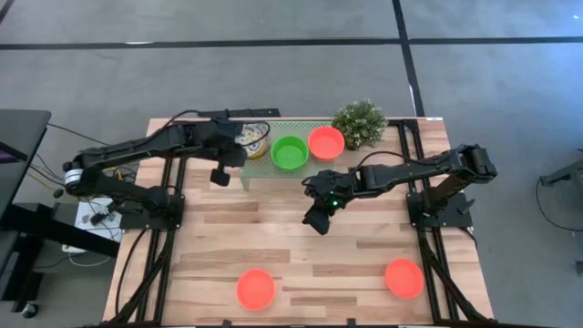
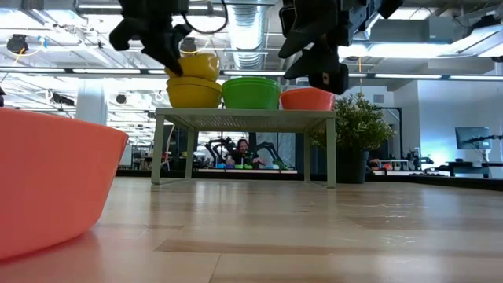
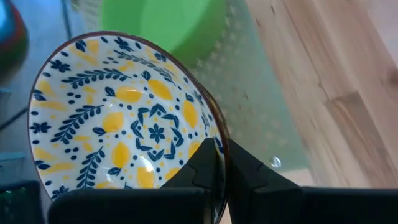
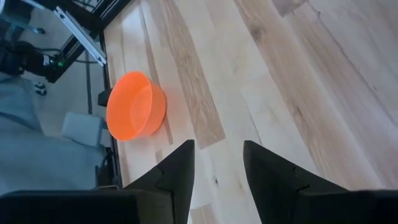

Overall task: Pick & Place Mini bowls
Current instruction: Stack the white patterned bowl on the white patterned bowls on the shelf

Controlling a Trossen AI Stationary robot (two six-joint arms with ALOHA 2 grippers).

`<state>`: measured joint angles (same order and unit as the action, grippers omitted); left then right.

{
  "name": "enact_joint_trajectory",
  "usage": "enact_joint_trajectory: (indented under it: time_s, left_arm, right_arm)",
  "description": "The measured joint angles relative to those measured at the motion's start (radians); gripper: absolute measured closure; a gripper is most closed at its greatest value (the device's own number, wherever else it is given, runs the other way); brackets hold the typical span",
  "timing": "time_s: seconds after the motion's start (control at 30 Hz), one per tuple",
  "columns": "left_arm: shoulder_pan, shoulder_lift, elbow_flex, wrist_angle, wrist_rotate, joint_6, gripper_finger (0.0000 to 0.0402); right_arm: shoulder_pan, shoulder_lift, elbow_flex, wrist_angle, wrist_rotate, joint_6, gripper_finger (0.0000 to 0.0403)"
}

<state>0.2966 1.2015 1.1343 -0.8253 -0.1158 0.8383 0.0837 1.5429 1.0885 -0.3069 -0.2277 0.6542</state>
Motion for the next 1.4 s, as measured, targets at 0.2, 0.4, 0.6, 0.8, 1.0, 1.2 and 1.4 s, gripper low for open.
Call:
enact_joint_trajectory:
  time_s: [0.2, 0.4, 0.6, 0.8, 1.0, 1.2, 1.4]
  left_arm:
    - [-0.002, 0.001, 0.000, -0.020, -0.001, 0.040, 0.0390]
    - [-0.002, -0.002, 0.000, -0.021, -0.002, 0.048, 0.0386]
    - [-0.002, 0.008, 0.000, -0.020, -0.006, 0.048, 0.0377]
    - [-0.002, 0.028, 0.000, -0.019, -0.012, 0.048, 0.0377]
    - [-0.003, 0.060, 0.001, -0.015, -0.027, 0.048, 0.0375]
    - [-0.004, 0.078, 0.001, -0.010, -0.128, 0.044, 0.0374]
    - [-0.008, 0.077, 0.001, 0.001, -0.125, 0.040, 0.0363]
  right_arm:
    - [0.000, 0.000, 0.000, 0.000, 0.001, -0.007, 0.0271]
    - [0.000, 0.000, 0.000, 0.001, 0.001, -0.007, 0.0271]
    - [0.000, 0.000, 0.000, 0.001, 0.001, -0.009, 0.0269]
    - [0.000, 0.000, 0.000, 0.002, 0.001, -0.009, 0.0270]
    - [0.000, 0.000, 0.000, 0.002, 0.001, -0.009, 0.0270]
    - [0.000, 0.000, 0.000, 0.002, 0.001, -0.009, 0.0273]
    - [0.000, 0.000, 0.000, 0.002, 0.001, -0.009, 0.0275]
